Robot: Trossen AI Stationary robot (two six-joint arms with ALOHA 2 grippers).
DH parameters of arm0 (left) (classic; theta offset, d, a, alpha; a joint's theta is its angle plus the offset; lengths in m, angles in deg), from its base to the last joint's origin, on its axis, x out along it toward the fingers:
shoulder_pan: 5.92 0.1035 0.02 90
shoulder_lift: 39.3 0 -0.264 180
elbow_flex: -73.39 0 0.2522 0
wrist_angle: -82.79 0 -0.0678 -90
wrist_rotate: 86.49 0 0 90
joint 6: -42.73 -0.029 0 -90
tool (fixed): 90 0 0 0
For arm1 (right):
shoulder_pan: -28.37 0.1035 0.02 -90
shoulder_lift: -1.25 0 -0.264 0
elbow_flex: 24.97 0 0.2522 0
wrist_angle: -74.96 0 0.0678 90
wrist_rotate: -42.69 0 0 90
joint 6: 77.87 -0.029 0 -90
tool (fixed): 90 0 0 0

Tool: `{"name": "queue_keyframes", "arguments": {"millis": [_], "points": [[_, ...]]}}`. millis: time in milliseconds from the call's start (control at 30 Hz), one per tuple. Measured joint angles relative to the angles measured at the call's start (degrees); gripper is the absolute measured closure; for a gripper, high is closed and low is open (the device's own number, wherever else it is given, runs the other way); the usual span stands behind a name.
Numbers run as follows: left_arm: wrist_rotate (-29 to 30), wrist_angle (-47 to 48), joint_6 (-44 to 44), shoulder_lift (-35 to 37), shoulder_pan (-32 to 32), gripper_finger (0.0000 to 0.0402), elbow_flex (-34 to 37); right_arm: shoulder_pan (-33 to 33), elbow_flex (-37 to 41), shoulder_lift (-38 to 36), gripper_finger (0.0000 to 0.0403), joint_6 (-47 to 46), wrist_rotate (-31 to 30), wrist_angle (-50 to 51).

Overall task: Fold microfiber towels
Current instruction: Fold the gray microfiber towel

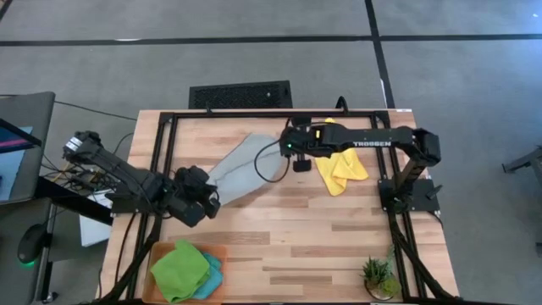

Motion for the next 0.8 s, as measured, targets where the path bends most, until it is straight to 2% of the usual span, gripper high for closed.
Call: {"name": "queue_keyframes", "arguments": {"millis": [167,433,567,700,800], "points": [[-6.05,-4.71,0.54,-2.24,-1.95,0.0402,-0.02,1.84,0.0,0.0,0.0396,-3.15,4.48,5.83],[-17.37,-7.99,2.63,-10.62,-3.82,0.0401,0.07,4.36,0.02,0.01,0.0396,-3.36,14.22,12.4],[-22.48,-9.74,3.42,-14.66,-3.8,0.0402,0.04,4.8,0.03,0.02,0.0396,-2.67,17.04,14.01],[-24.27,-10.86,2.63,-16.27,-3.83,0.0401,0.04,4.57,0.04,0.04,0.0396,0.04,17.75,13.33],[-23.81,-9.6,3.03,-15.95,-3.38,0.0401,0.04,3.47,0.04,0.04,0.0396,2.21,17.74,8.85]]}}
